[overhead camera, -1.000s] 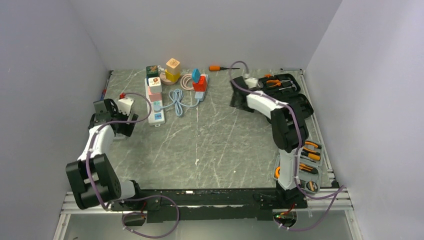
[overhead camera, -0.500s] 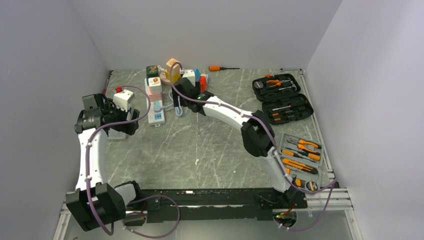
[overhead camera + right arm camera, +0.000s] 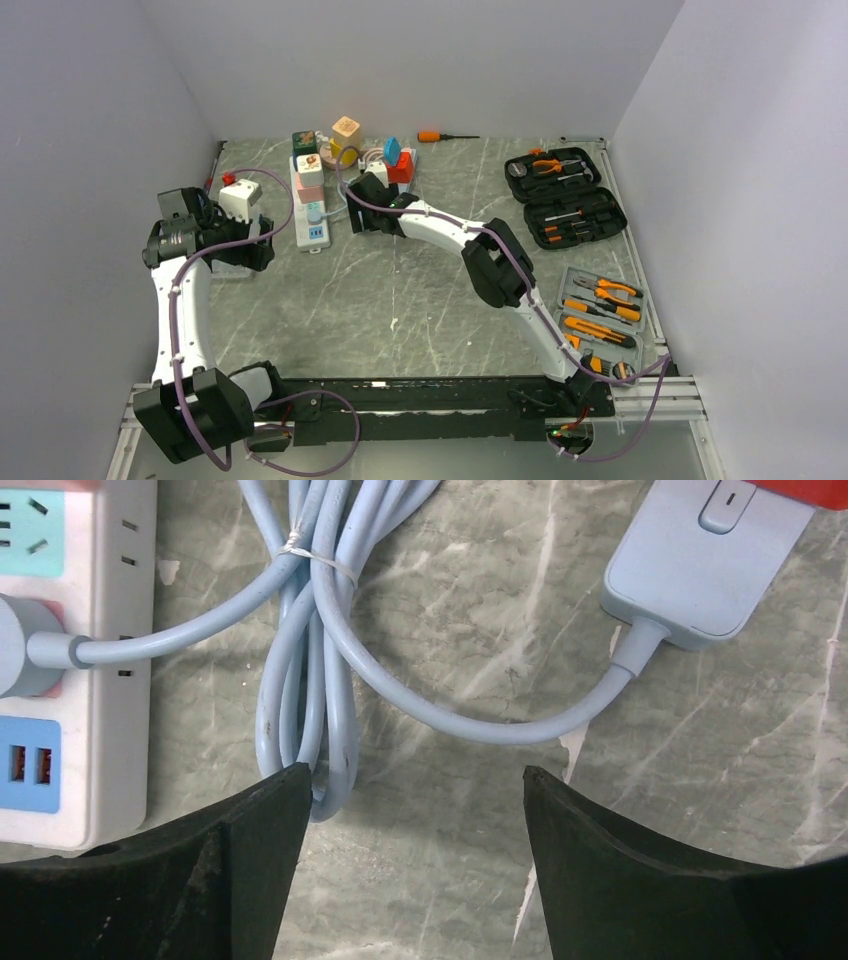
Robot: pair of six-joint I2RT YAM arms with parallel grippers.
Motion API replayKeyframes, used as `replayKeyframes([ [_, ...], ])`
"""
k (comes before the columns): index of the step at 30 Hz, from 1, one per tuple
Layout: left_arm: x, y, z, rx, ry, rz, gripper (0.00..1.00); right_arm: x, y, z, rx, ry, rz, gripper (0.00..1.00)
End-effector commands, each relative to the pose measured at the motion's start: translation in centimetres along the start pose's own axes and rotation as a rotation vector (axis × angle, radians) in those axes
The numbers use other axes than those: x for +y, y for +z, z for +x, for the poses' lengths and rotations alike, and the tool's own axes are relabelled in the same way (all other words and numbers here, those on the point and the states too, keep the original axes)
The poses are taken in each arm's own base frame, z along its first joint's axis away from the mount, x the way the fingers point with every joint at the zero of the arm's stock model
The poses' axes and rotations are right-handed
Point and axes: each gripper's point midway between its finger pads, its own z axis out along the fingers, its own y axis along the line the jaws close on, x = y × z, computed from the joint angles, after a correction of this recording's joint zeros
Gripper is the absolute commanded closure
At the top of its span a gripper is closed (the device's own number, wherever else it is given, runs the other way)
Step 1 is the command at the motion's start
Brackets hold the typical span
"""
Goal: Pull the plug off the socket
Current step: Move the socket to the center of the board.
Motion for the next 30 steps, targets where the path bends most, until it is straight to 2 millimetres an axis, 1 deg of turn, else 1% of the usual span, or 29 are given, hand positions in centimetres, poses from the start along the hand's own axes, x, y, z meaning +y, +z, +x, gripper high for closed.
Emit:
replayKeyframes([
  [1, 0.1, -0.9, -1.2, -0.040, -0.008, -0.013, 0.01, 2.0, -0.7, -3.0, -0.077, 0.061, -0.077, 0.21],
  [5, 0.1, -0.6, -0.7, -0.032, -0.008, -0.015, 0.01, 1.0, -2.4, -3.6, -0.112, 0.089, -0.059, 0.23],
  [9, 0.1, -0.3, -0.5, -0.028, -0.009, -0.010, 0.01, 0.3, -4.3, -4.6, -0.161, 0.110, -0.047, 0.25],
  [11, 0.2, -0.2, -0.6, -0.026, -0.010, -0.013, 0.01, 0.1, -5.0, -5.3, -0.191, 0.131, -0.046, 0.26],
  [13, 0.3, -0.1, -0.6, -0.026, -0.014, -0.012, 0.01, 0.4, -5.3, -5.7, -0.207, 0.140, -0.066, 0.26],
  [17, 0.4, 0.0, -0.6, -0.025, -0.017, -0.009, 0.01, 1.8, -4.0, -5.5, -0.188, 0.136, -0.112, 0.24],
  [21, 0.7, -0.1, -0.6, -0.021, -0.006, -0.027, 0.01, 2.9, -2.0, -5.0, -0.165, 0.129, -0.142, 0.22],
  [24, 0.9, -0.1, -0.5, -0.017, 0.003, -0.040, 0.01, 3.5, -0.4, -4.0, -0.139, 0.127, -0.152, 0.22],
  [28, 1.0, 0.0, -0.4, -0.013, -0.002, -0.039, 0.01, 3.3, 1.3, -2.8, -0.114, 0.134, -0.142, 0.23],
  [30, 1.0, 0.0, -0.4, -0.013, -0.005, -0.036, 0.01, 3.1, 2.0, -2.2, -0.105, 0.134, -0.128, 0.25],
])
